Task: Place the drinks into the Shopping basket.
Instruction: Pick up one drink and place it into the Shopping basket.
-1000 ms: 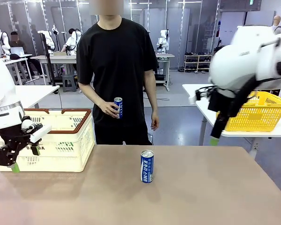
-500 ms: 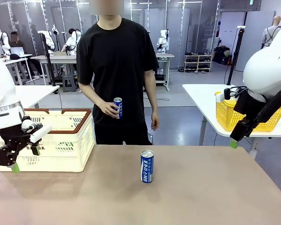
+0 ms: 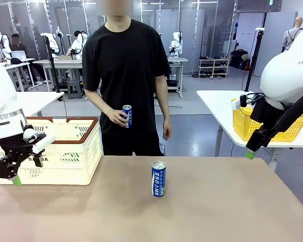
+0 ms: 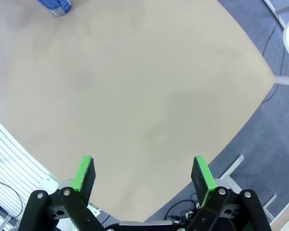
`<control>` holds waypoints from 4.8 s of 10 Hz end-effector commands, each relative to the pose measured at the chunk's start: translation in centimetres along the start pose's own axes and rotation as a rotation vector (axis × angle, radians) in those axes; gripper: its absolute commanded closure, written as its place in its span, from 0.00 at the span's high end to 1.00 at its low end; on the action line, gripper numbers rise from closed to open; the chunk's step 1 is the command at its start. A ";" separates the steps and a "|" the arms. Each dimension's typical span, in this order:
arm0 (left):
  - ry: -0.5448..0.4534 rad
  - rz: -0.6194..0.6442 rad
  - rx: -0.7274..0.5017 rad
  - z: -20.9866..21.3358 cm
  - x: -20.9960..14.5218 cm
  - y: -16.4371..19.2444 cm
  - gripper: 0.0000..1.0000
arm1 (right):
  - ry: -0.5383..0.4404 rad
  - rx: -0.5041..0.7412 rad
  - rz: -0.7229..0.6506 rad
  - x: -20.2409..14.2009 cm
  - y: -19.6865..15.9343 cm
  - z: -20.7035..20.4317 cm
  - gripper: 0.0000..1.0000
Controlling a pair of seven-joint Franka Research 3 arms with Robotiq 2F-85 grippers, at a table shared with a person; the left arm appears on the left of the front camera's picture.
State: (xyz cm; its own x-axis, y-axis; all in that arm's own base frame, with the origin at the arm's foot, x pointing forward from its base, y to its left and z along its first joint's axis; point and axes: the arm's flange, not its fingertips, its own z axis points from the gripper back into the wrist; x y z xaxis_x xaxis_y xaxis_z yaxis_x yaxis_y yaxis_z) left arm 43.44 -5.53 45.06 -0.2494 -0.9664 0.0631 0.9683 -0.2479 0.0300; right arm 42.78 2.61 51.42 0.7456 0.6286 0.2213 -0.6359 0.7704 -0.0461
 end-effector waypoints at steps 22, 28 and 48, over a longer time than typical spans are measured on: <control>-0.070 -0.345 0.086 -1.8 35.6 18.2 1.00 | 0.003 0.002 0.018 -0.3 -0.2 0.2 1.00; -0.080 -0.335 0.108 -2.3 35.5 18.0 1.00 | 0.003 0.002 0.018 -0.3 -0.2 0.2 1.00; -0.013 -0.326 -0.060 -9.8 37.0 20.9 1.00 | 0.003 0.002 0.018 -0.3 -0.2 0.2 1.00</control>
State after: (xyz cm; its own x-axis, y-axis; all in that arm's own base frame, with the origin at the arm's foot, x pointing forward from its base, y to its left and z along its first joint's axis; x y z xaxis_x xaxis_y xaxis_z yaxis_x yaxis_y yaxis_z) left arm 54.41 -46.92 38.00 -0.5608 -0.8239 0.0820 0.8270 -0.5621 0.0074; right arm 42.77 2.54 51.45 0.7443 0.6305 0.2201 -0.6377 0.7689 -0.0459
